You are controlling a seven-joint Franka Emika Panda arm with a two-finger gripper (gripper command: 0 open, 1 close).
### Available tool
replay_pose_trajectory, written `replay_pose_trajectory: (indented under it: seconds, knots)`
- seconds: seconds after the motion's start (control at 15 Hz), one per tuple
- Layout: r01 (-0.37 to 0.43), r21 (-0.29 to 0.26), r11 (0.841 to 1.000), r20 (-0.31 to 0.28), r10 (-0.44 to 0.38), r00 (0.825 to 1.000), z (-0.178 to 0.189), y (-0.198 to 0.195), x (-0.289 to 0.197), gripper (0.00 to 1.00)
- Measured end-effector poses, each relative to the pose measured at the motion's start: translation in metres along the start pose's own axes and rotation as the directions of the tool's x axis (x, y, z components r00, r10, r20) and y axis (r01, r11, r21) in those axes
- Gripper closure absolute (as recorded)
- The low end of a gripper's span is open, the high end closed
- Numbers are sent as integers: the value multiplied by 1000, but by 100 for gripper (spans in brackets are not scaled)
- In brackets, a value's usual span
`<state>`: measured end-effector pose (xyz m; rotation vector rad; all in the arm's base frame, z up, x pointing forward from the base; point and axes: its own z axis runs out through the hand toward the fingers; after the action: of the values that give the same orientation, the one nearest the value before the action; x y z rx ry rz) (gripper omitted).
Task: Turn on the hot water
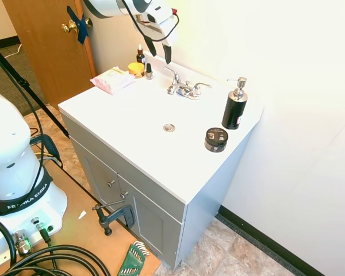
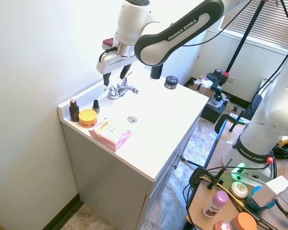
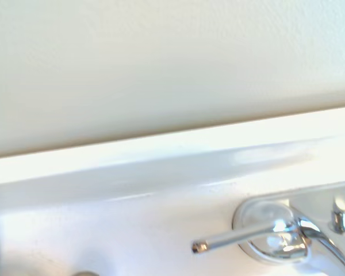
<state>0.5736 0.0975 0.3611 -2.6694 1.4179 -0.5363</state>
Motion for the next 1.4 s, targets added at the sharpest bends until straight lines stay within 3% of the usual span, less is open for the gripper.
replay_pose_trajectory:
  seconds: [0.27,0.67,1.13,1.4]
  knots:
    - [23,23,999,-24,-23,999,9,-23,-4,0]
    - [45,33,998,-11,-45,999,36,-39,-21,0]
    - [20,30,999,15,-20,1000,67,-40,-27,0]
    - [-9,4,1000,37,9,999,74,-21,-27,0]
